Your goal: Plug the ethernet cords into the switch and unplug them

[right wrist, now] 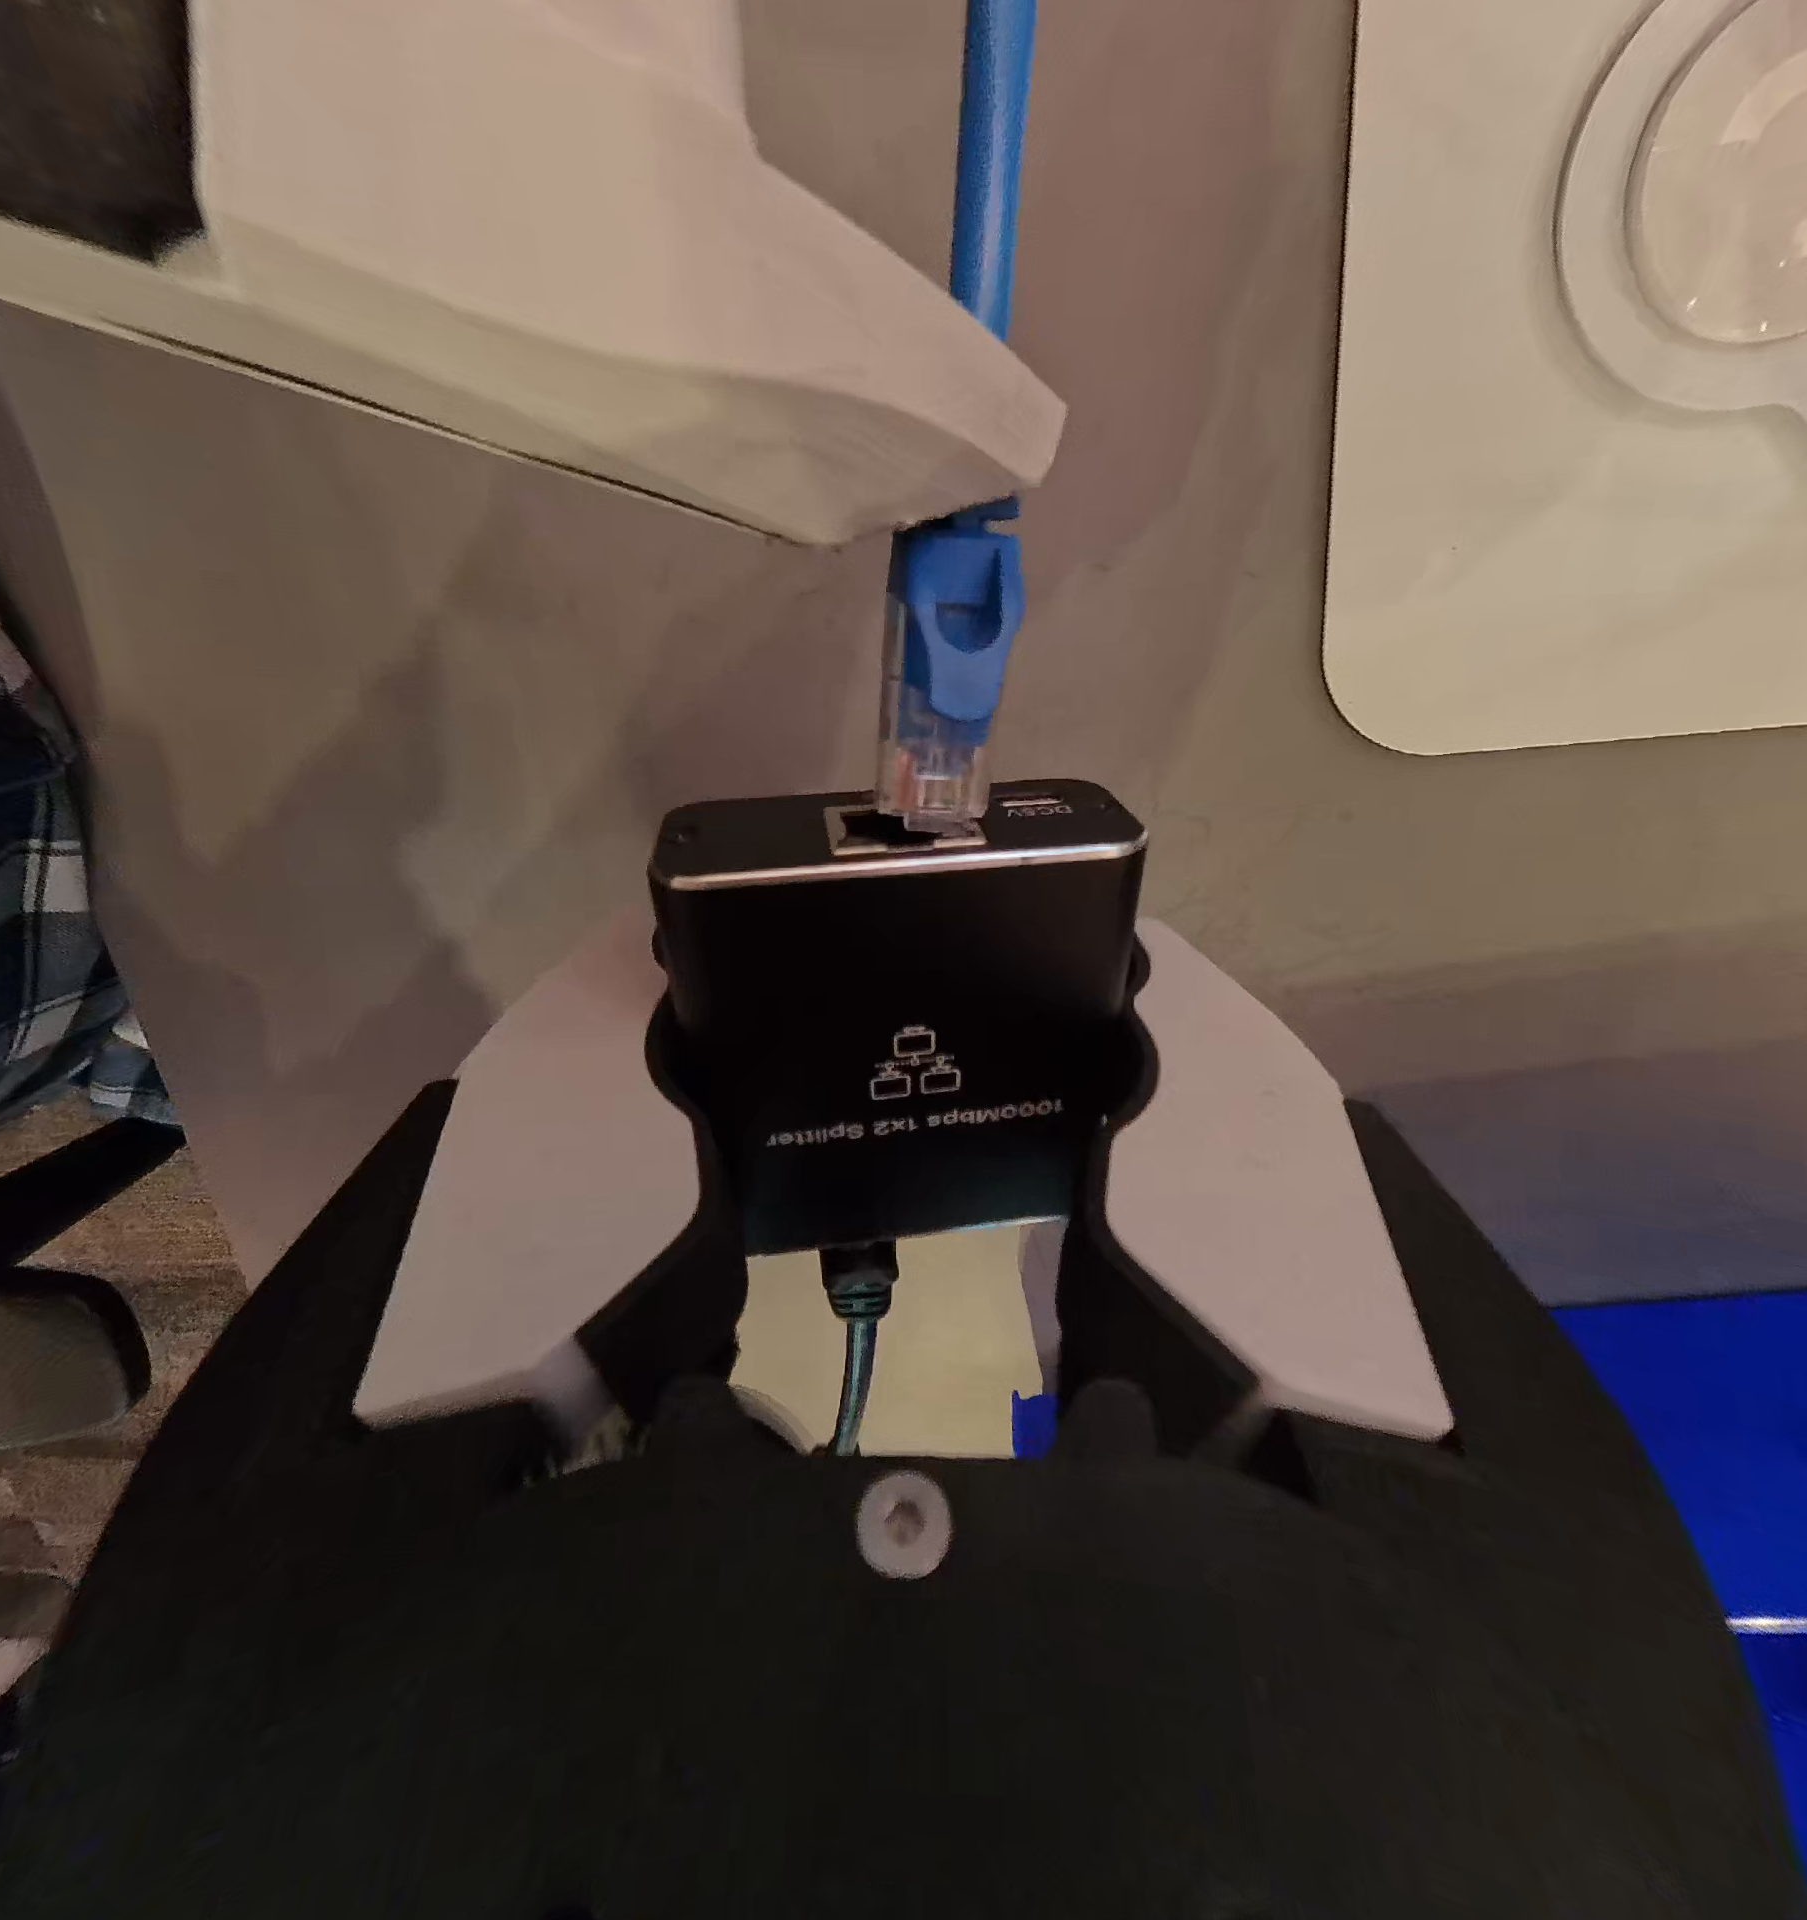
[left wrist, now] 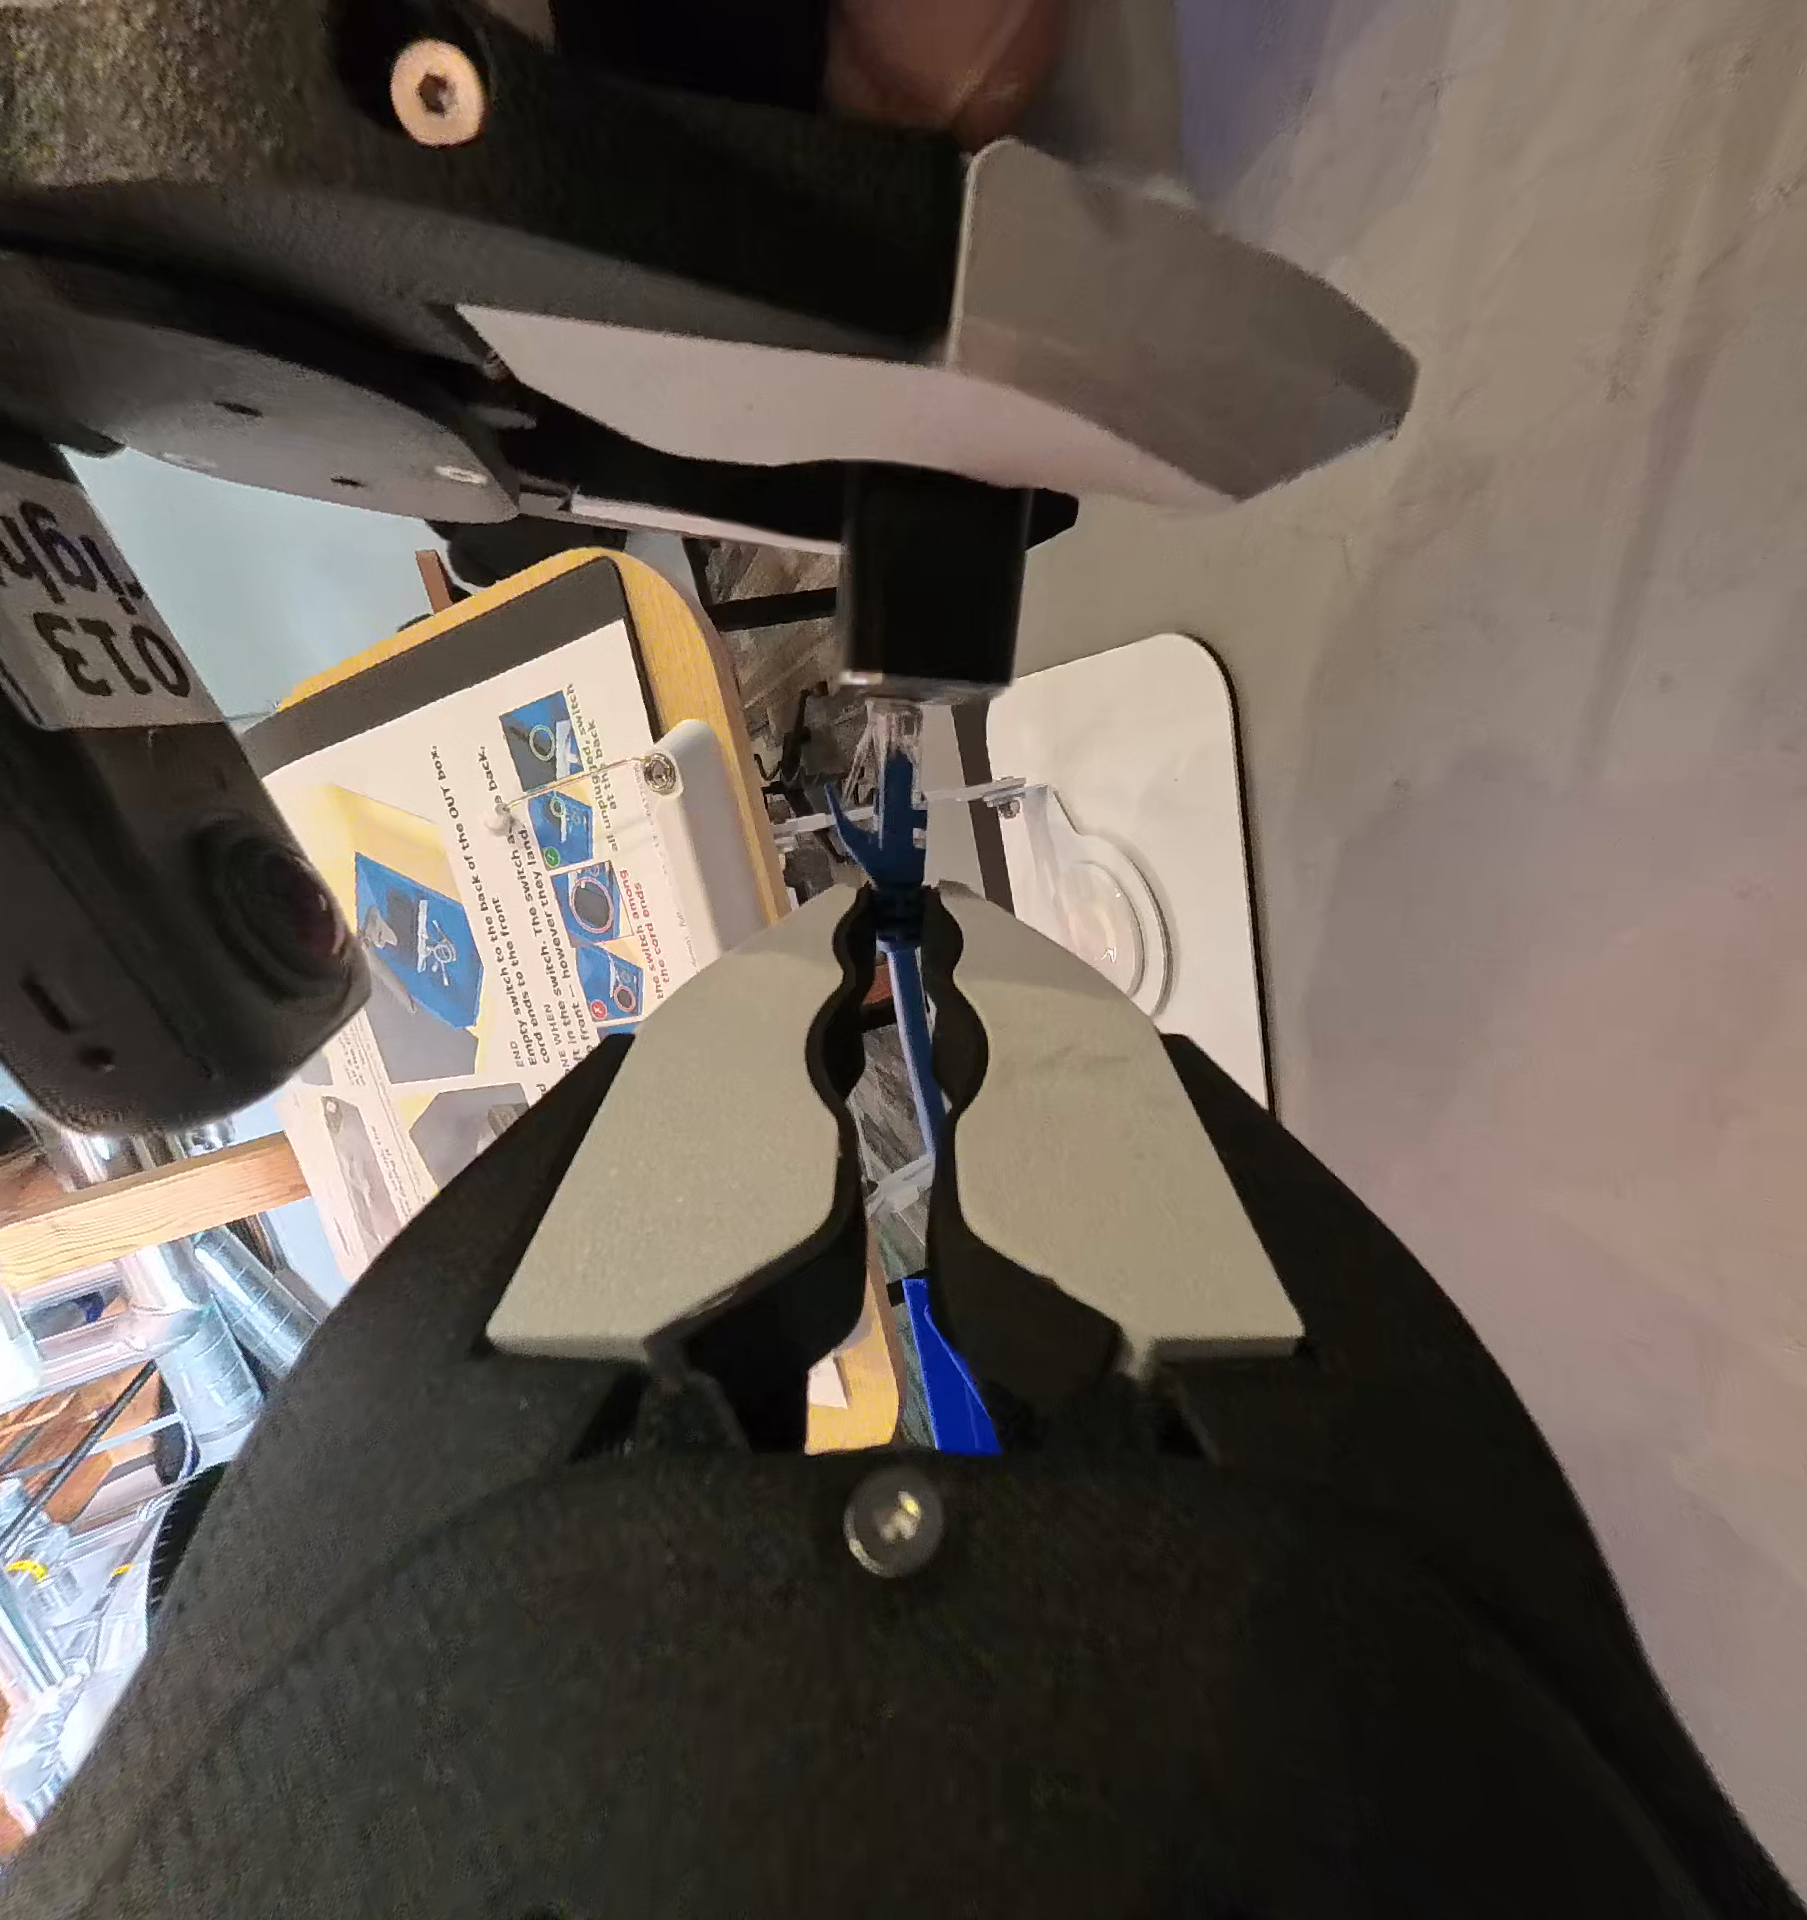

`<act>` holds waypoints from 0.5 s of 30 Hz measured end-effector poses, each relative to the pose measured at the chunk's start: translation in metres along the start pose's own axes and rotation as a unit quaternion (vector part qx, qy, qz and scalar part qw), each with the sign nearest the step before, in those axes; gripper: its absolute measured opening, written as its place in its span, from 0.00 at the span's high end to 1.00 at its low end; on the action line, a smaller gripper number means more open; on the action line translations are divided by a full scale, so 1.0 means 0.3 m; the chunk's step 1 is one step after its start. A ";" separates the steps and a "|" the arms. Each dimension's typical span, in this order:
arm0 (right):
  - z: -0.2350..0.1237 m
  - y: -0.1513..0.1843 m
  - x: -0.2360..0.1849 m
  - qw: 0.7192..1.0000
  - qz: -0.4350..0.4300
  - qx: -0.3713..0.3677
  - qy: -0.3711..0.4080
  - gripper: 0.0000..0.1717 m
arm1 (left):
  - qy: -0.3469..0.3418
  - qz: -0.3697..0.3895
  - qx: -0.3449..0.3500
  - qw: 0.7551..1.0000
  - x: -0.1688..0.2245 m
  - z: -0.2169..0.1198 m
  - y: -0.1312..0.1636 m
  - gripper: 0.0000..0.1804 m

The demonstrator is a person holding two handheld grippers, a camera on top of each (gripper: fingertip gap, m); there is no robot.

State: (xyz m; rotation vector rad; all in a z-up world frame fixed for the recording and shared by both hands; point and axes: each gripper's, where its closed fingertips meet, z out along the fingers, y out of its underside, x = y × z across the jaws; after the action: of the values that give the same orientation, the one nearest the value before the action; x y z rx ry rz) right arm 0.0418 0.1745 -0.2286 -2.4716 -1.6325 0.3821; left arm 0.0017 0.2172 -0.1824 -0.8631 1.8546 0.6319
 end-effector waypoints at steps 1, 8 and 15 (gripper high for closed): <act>0.001 0.004 0.005 1.000 -0.003 -0.004 0.006 0.55 | 0.003 0.001 -0.001 1.000 0.003 0.001 0.000 0.96; 0.018 0.008 0.010 1.000 0.005 -0.008 0.004 0.55 | 0.006 0.010 -0.006 1.000 0.011 0.008 0.000 0.96; 0.014 0.015 0.010 1.000 0.015 -0.001 -0.003 0.55 | 0.008 0.006 -0.009 1.000 0.014 0.011 -0.001 0.96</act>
State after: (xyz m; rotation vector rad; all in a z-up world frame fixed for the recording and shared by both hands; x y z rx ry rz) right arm 0.0456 0.1756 -0.2341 -2.5011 -1.6020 0.3921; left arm 0.0024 0.2183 -0.1877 -0.8724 1.8725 0.6508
